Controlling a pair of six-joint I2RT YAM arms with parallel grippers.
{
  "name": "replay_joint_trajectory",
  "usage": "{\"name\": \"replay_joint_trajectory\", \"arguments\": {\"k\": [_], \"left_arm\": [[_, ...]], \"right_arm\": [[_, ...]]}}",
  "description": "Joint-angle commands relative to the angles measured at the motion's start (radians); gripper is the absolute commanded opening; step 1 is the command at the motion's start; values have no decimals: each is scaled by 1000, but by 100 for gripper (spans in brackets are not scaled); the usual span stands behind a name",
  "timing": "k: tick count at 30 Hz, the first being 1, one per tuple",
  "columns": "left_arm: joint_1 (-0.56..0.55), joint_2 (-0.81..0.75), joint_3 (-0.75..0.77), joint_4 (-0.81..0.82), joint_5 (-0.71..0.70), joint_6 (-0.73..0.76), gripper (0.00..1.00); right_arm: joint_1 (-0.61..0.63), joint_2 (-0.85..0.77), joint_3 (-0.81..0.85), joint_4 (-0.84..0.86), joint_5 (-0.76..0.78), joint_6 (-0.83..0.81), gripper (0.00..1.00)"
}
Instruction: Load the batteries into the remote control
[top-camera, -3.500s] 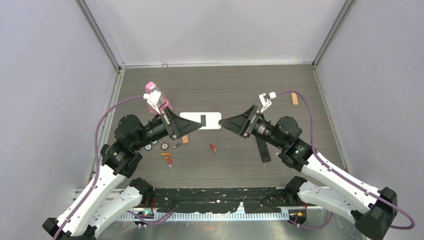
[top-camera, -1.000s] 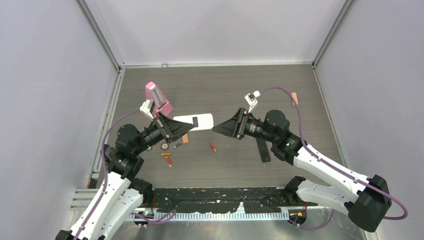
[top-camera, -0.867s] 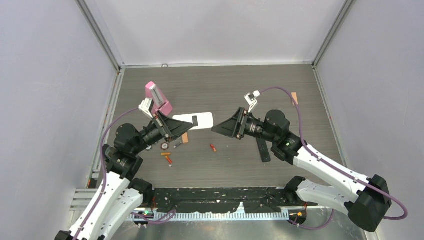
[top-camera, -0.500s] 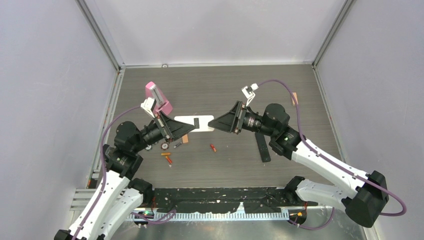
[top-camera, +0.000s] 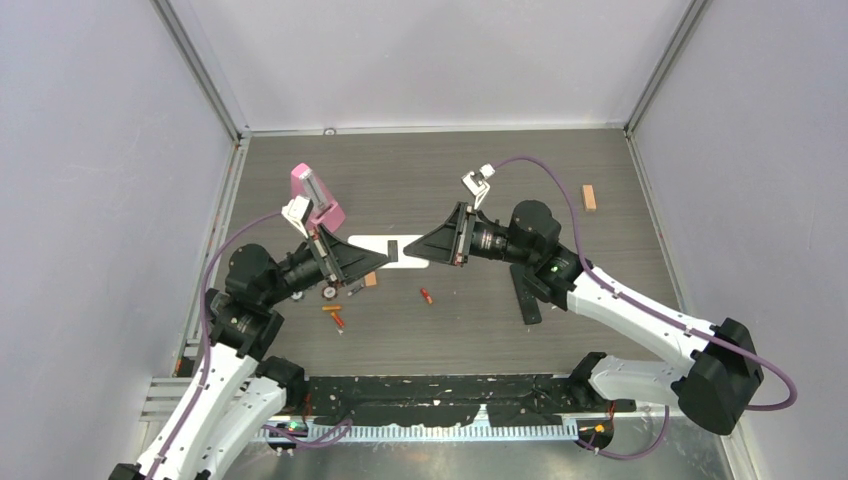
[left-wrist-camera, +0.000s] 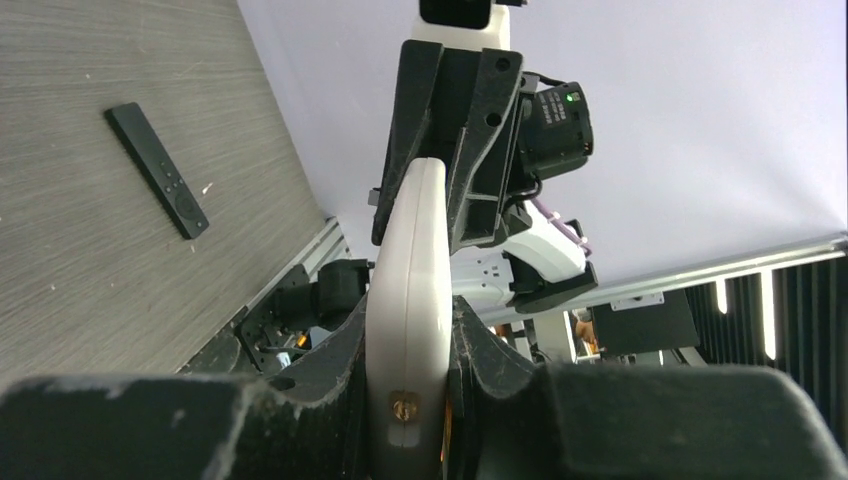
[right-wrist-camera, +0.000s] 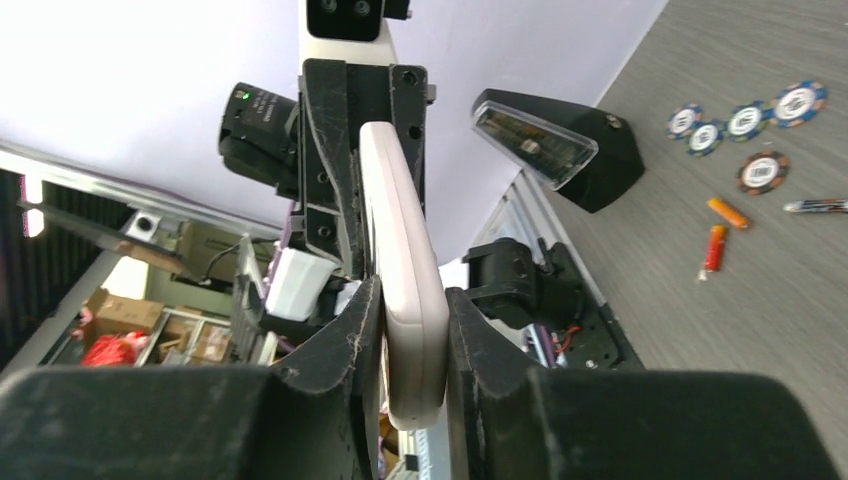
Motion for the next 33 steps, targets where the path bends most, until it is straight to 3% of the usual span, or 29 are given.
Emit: {"name": "replay_joint_trajectory", "arguments": {"k": [1, 9, 22, 28, 33], "left_arm": [[3, -30, 26, 37, -43, -33, 0], [11, -56, -28, 145, -101, -148, 0], [20, -56, -4, 71, -147, -96, 0], [21, -20, 28, 47, -111, -55, 0], [28, 7, 49, 75, -84, -71, 0]], "right_arm": [[7, -16, -49, 89, 15, 4, 19], [-14, -41, -136, 239, 4, 74, 16], [-37, -88, -65, -134, 149, -165, 7], [-38, -84, -39, -164, 136, -229, 7], [-57, -82, -45, -110, 7, -256, 7]]}}
